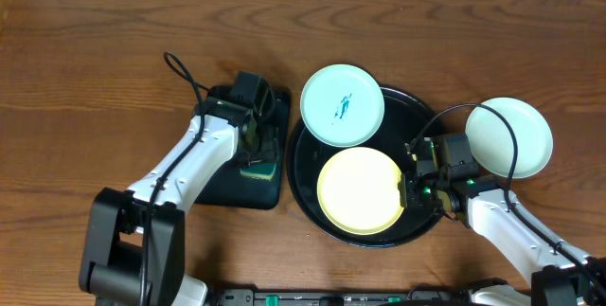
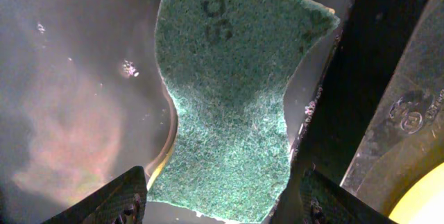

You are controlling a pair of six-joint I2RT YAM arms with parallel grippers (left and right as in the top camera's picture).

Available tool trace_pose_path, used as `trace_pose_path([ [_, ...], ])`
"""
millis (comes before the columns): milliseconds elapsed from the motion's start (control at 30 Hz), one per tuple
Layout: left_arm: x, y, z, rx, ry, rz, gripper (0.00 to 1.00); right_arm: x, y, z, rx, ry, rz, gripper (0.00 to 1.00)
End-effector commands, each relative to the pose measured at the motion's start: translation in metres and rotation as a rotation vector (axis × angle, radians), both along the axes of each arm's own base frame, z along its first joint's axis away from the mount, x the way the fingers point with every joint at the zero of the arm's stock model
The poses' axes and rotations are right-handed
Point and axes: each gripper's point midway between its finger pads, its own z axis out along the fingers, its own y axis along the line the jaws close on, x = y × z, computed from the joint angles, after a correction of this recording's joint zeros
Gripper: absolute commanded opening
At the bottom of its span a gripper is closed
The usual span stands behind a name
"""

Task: Clean dirty plates on tray and stack at the side
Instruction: 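Lift the yellow plate by its rim with the right gripper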

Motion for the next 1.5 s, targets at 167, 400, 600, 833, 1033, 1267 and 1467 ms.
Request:
trace_pose_path([
  [167, -0.008, 0.001, -0.005, 0.002, 0.025, -0.006, 0.72, -0.012, 0.029, 0.01, 0.156, 0.013, 0.117, 0.01],
  [400, -0.008, 0.001, -0.005, 0.003, 0.025, -0.006, 0.72, -0.002, 0.029, 0.031, 0.161, -0.076, 0.113, 0.01],
  [600, -0.007, 0.001, -0.004, 0.002, 0.023, -0.006, 0.73, 0.012, 0.003, 0.044, 0.016, -0.185, 0.042, 0.01],
  [833, -0.007, 0.001, -0.004, 0.001, 0.02, -0.006, 0.73, 0.023, -0.036, 0.061, -0.173, -0.288, -0.085, 0.01],
  [1033, -0.006, 0.001, -0.004, 0.0, 0.017, -0.006, 0.73, 0.025, -0.061, 0.077, -0.302, -0.321, -0.15, 0.01],
  [1267, -0.006, 0.001, -0.004, 0.0, 0.017, -0.006, 0.73, 0.018, -0.074, 0.1, -0.423, -0.28, -0.19, 0.01],
  [1467, -0.006, 0.001, -0.004, 0.0, 0.017, -0.006, 0.73, 0.024, -0.087, 0.121, -0.556, -0.349, -0.25, 0.01],
])
